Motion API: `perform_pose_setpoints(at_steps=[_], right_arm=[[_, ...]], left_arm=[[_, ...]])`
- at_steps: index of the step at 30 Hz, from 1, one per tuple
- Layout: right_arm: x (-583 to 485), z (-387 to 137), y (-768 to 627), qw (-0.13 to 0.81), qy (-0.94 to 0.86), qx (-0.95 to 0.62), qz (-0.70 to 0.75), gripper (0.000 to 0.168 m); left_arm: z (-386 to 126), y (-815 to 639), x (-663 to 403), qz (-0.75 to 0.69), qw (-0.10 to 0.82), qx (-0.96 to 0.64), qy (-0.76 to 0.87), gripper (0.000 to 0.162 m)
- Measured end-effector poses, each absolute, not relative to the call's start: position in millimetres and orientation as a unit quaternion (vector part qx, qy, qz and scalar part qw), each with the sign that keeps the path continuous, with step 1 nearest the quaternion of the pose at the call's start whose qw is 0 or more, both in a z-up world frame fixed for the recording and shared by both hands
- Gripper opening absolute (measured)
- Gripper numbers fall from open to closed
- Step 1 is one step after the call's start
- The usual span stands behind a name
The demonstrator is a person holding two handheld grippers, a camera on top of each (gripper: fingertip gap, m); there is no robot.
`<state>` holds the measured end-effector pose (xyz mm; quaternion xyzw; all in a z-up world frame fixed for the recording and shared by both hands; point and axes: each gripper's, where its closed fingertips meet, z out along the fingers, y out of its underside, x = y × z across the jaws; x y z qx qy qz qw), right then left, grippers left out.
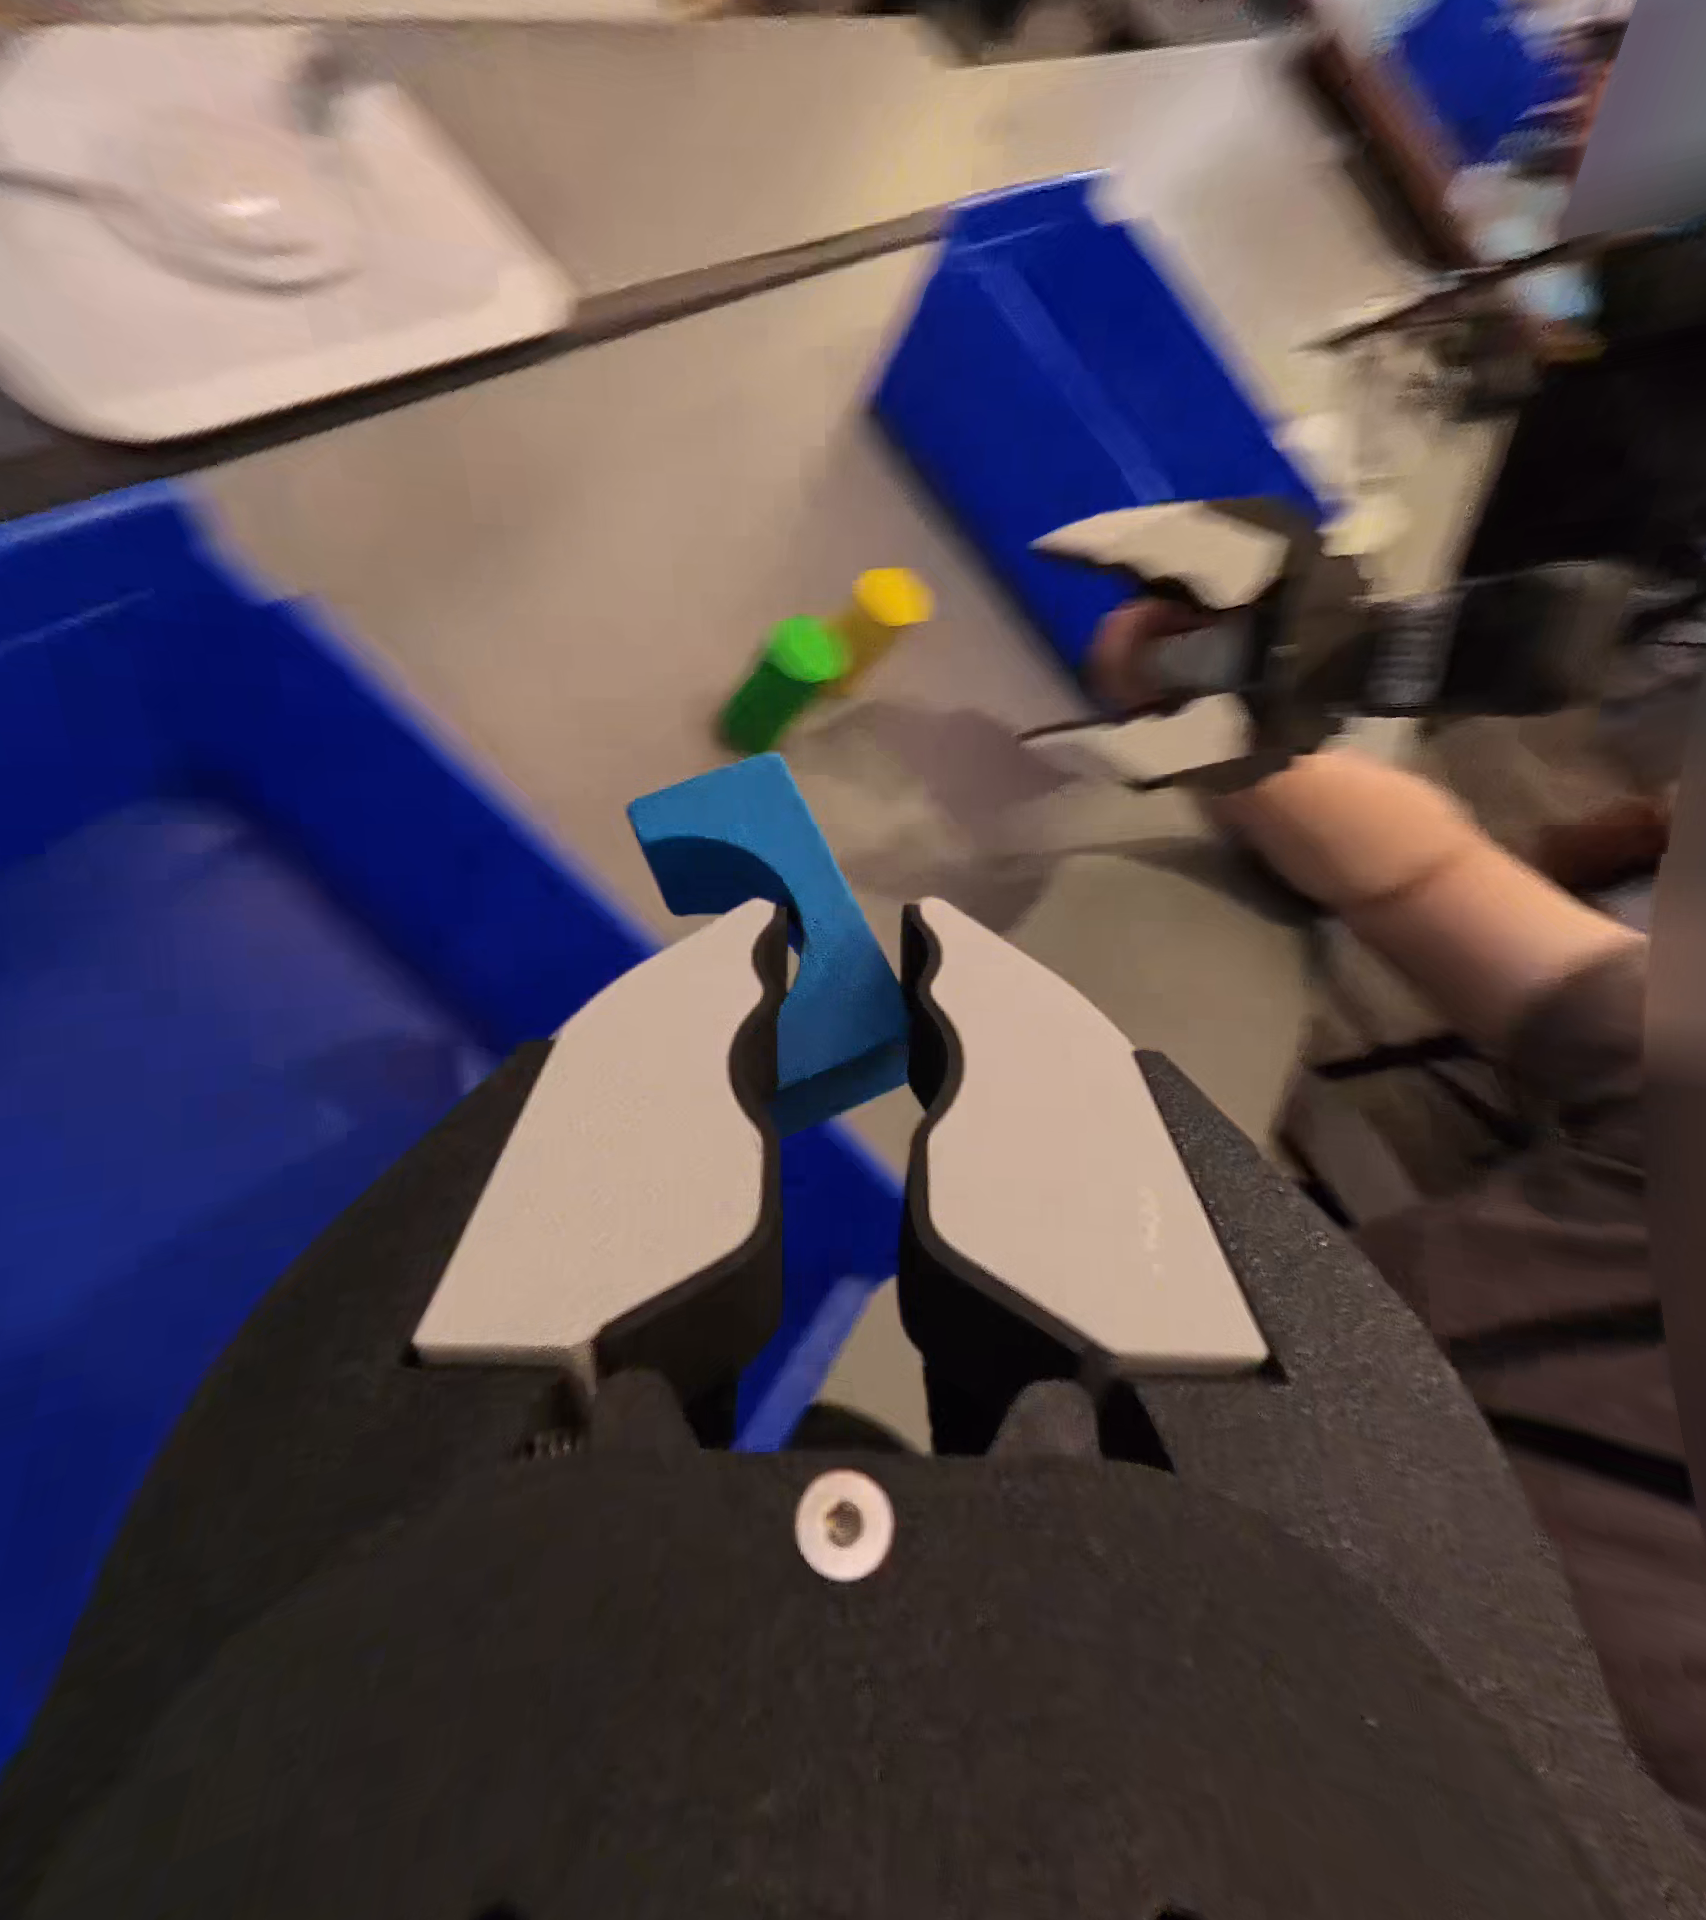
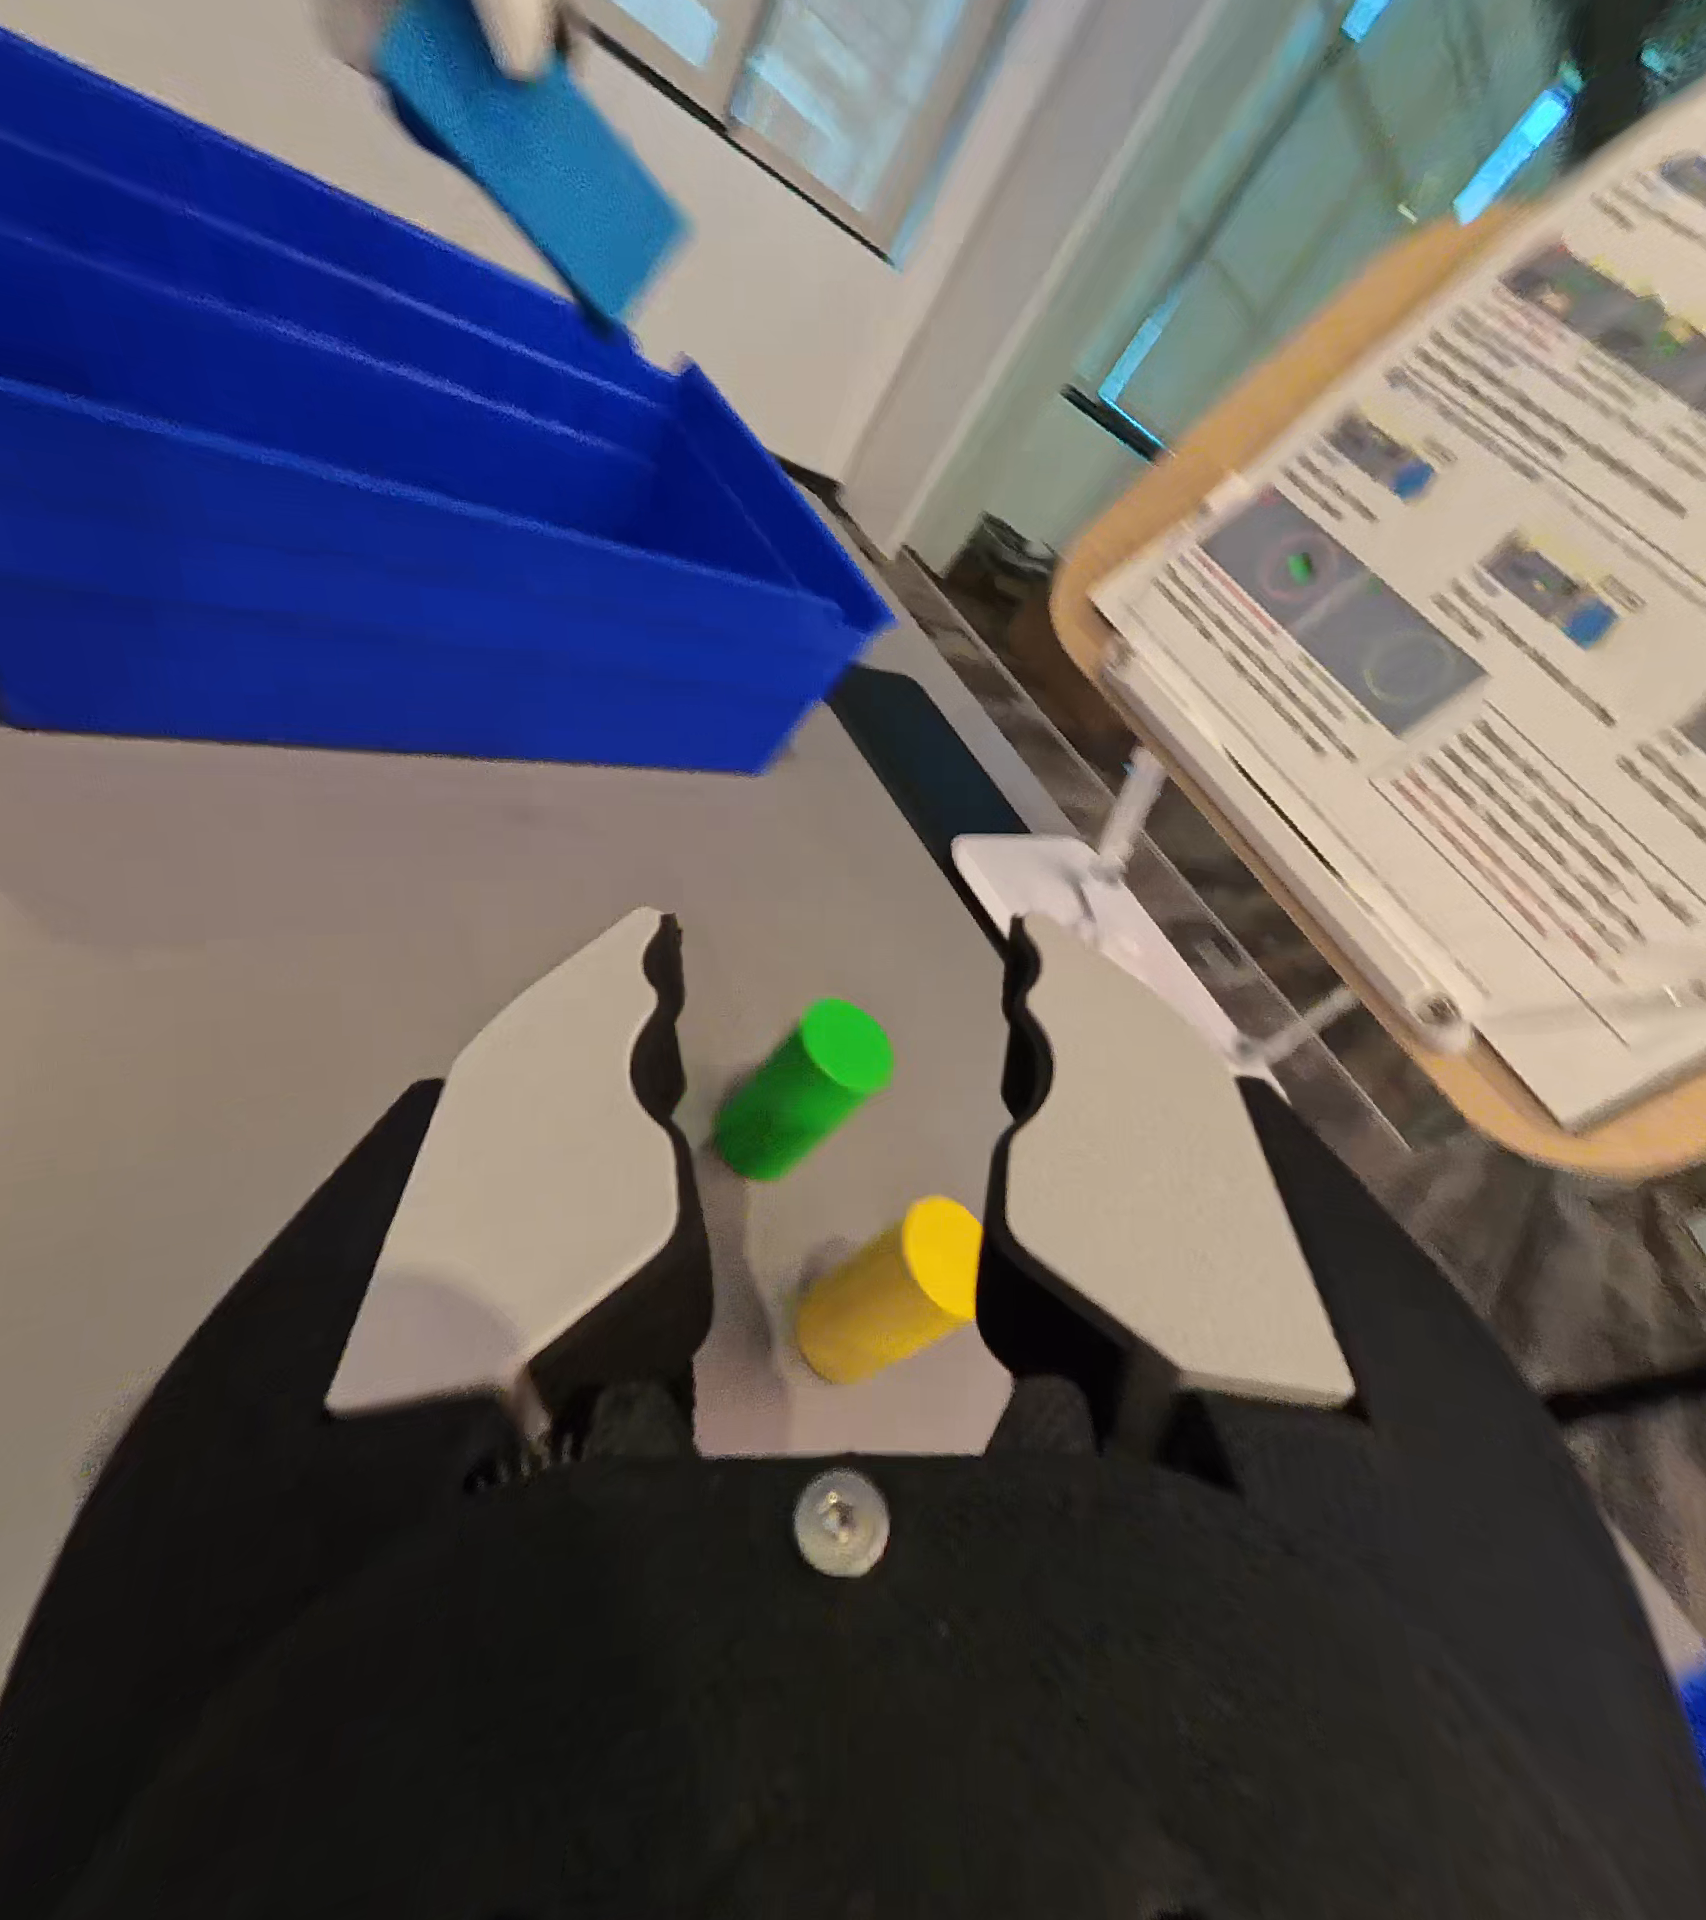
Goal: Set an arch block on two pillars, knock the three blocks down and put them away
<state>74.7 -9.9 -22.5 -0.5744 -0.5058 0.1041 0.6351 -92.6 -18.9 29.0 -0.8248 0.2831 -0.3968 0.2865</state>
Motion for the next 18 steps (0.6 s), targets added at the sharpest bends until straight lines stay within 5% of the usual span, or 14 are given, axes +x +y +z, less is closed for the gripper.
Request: perform_pose_setpoints(at_steps=[10, 18], right_arm=[[39.0, 15.6, -102.0, 0.659, -0.655, -0.369, 0.014, 0.061], [36.8, 9.8, -112.3, 0.634, -0.668, -0.381, 0.081, 0.033]], left_arm=[[25.8, -110.3, 35.2, -0.514, 0.129, -0.709, 0.465, 0.021], [12.8, -120.0, 49.3, -0.505, 0.101, -0.709, 0.482, 0.021]])
